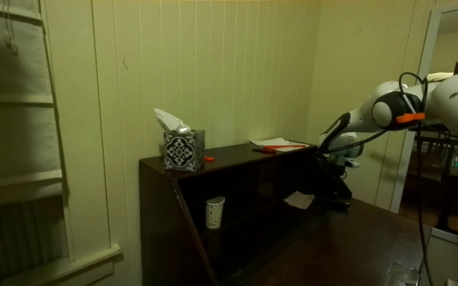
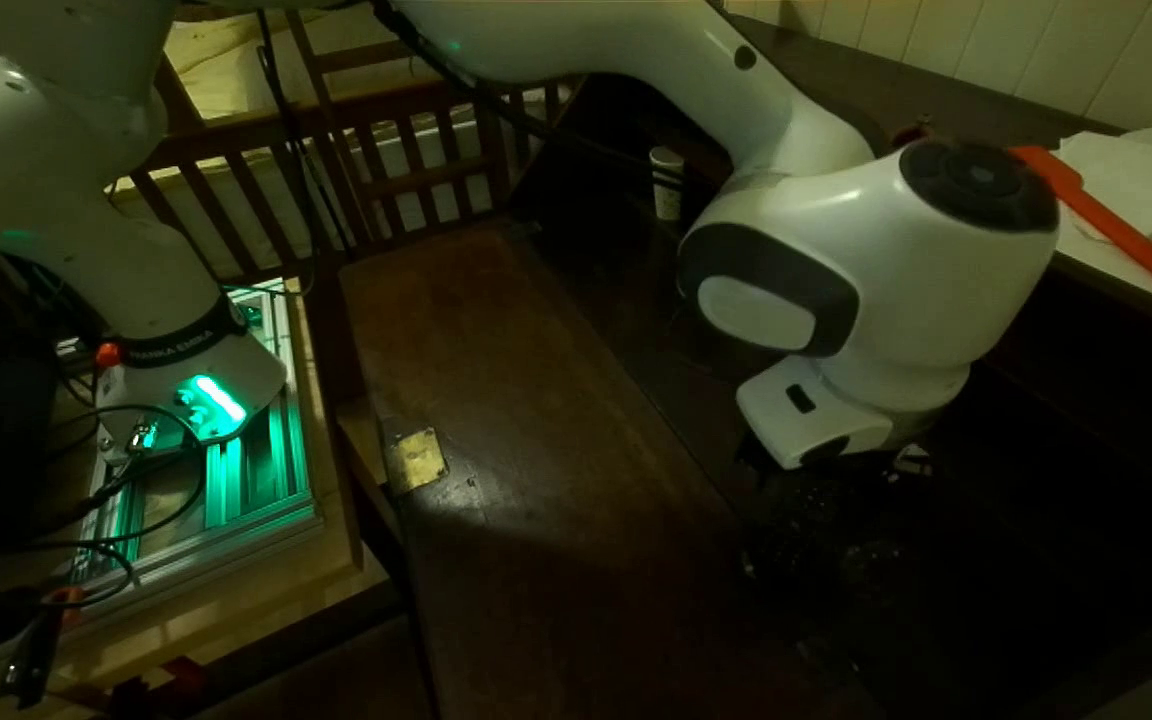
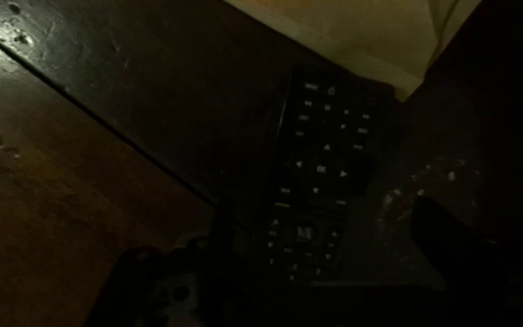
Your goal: Remove the black remote control from the top of the cabinet and set it down on the right side.
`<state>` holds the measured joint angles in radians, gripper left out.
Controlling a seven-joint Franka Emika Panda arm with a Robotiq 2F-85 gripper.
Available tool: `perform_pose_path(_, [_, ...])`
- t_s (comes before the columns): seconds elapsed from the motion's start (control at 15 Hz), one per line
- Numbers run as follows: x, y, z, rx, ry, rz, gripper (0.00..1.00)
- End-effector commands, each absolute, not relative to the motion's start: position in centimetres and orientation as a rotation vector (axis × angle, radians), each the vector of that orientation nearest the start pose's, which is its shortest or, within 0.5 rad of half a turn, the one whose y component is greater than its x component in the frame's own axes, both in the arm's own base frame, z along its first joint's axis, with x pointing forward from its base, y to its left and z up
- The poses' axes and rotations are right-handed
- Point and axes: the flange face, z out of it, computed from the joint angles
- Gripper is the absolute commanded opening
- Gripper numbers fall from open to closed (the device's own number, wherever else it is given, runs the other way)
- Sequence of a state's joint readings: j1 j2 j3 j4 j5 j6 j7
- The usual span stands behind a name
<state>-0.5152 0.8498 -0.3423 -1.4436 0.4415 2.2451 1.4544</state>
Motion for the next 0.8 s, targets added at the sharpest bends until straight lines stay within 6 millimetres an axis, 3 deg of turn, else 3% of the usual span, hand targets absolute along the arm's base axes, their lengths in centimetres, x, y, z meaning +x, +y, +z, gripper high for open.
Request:
perform_pose_path(0.0, [50.9, -45.9, 25.9, -1.27, 2.833, 0.101, 1.0])
perform_pose_path(0.33, [50.8, -37.6, 31.3, -1.666, 2.676, 0.222, 1.0])
perform_pose_path(0.6, [49.6, -30.2, 35.4, -1.96, 2.522, 0.361, 1.0])
perform_pose_path(0.67, [49.0, -28.6, 36.3, -1.663, 2.705, 0.425, 1.0])
perform_pose_path(0.73, [48.4, -26.9, 37.4, -1.626, 2.723, 0.474, 1.0])
